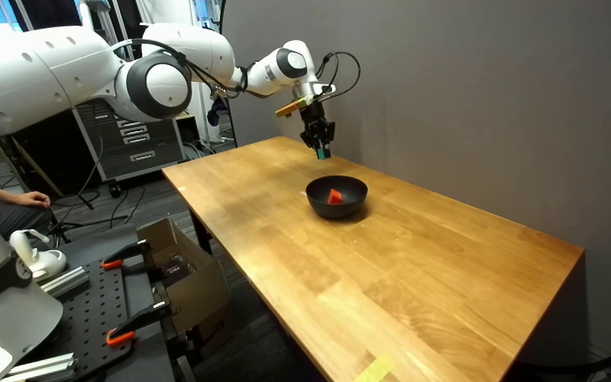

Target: Pick the two blocks and put them in the bowl

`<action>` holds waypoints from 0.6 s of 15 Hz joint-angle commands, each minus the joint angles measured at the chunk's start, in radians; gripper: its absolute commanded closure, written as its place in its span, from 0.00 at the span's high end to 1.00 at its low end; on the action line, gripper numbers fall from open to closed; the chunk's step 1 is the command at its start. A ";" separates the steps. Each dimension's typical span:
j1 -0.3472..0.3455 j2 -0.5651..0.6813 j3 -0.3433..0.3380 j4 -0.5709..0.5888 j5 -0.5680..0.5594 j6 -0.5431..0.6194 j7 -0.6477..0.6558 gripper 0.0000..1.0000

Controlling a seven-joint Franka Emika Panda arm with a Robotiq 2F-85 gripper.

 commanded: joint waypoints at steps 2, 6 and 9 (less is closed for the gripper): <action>-0.065 -0.041 -0.016 -0.009 -0.009 -0.048 0.006 0.07; -0.118 -0.046 -0.008 -0.013 0.005 -0.076 0.015 0.07; -0.150 -0.048 0.001 -0.015 0.021 -0.105 0.022 0.07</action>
